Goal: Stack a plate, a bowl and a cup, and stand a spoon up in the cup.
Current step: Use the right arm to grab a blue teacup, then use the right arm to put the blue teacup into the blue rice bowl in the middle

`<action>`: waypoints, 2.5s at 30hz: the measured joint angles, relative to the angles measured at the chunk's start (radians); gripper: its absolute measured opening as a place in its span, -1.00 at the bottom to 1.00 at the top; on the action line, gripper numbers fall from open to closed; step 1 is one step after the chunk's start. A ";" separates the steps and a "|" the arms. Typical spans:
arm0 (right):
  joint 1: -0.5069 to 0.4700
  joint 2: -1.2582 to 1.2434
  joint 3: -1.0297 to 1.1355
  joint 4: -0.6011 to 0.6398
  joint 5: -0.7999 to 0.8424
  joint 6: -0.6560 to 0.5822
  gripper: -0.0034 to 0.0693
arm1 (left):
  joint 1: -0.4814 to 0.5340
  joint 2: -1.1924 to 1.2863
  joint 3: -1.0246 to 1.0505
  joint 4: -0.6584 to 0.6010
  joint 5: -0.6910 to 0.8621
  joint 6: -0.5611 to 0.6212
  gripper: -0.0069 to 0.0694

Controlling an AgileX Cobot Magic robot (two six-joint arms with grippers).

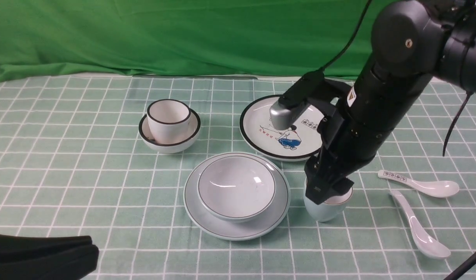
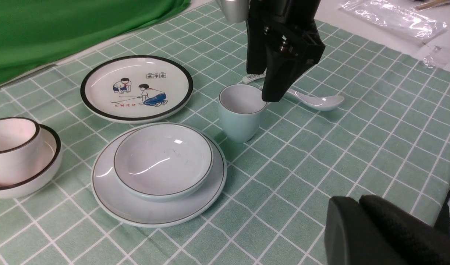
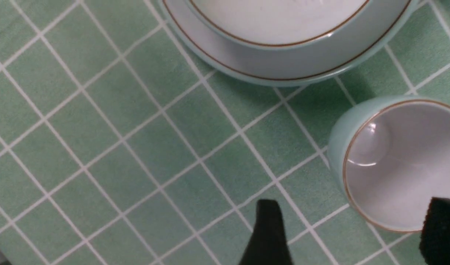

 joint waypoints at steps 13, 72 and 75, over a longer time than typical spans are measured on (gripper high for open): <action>0.000 0.102 0.060 -0.005 -0.182 -0.026 0.62 | 0.000 0.000 0.000 -0.003 0.003 0.000 -0.77; 0.178 0.373 -0.338 0.014 -0.124 0.051 -0.67 | 0.000 0.000 0.000 0.000 0.012 0.037 -0.77; 0.178 0.373 -0.338 0.019 -0.117 0.051 -0.67 | 0.000 0.000 0.000 0.000 0.012 0.037 -0.77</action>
